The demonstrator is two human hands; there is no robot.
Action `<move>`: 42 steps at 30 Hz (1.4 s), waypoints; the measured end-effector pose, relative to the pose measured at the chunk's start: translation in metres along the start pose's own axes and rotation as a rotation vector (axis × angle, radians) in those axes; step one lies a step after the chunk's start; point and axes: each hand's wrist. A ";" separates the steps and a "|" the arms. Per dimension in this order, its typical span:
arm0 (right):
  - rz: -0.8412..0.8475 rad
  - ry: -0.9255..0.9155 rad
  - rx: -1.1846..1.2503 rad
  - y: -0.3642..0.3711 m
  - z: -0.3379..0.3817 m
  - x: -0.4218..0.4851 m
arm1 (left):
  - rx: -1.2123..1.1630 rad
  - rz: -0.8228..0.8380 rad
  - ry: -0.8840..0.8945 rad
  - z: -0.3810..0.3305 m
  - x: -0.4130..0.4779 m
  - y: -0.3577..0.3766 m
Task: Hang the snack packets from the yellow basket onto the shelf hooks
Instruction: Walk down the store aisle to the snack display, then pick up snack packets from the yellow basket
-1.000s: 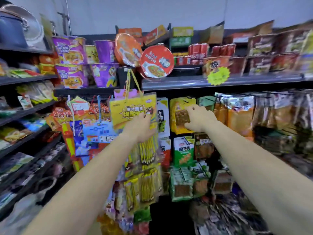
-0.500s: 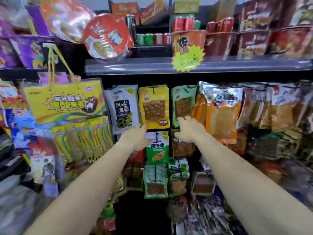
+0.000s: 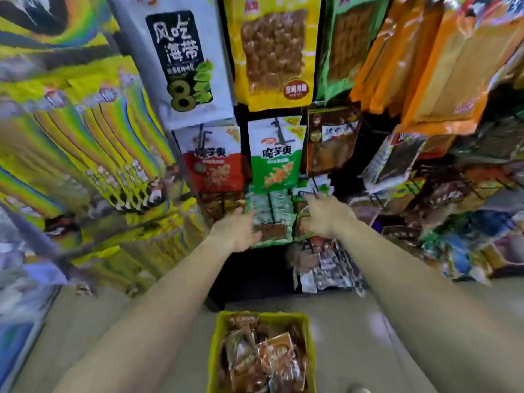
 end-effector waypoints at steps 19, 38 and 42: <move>0.114 -0.097 -0.102 0.457 -0.087 0.207 | -0.090 0.143 -0.116 0.029 0.156 0.482; 0.100 -0.059 0.034 0.596 -0.091 0.048 | -0.149 0.054 -0.113 0.018 0.019 0.572; 0.185 -0.033 0.162 0.653 -0.101 0.056 | -0.125 0.102 -0.130 0.012 0.030 0.606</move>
Point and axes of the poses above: each hand's wrist, its own x-axis towards the middle knuckle, its own y-axis out of the palm, z = x × y, and after that the axes turned 3 degrees about x, right-handed
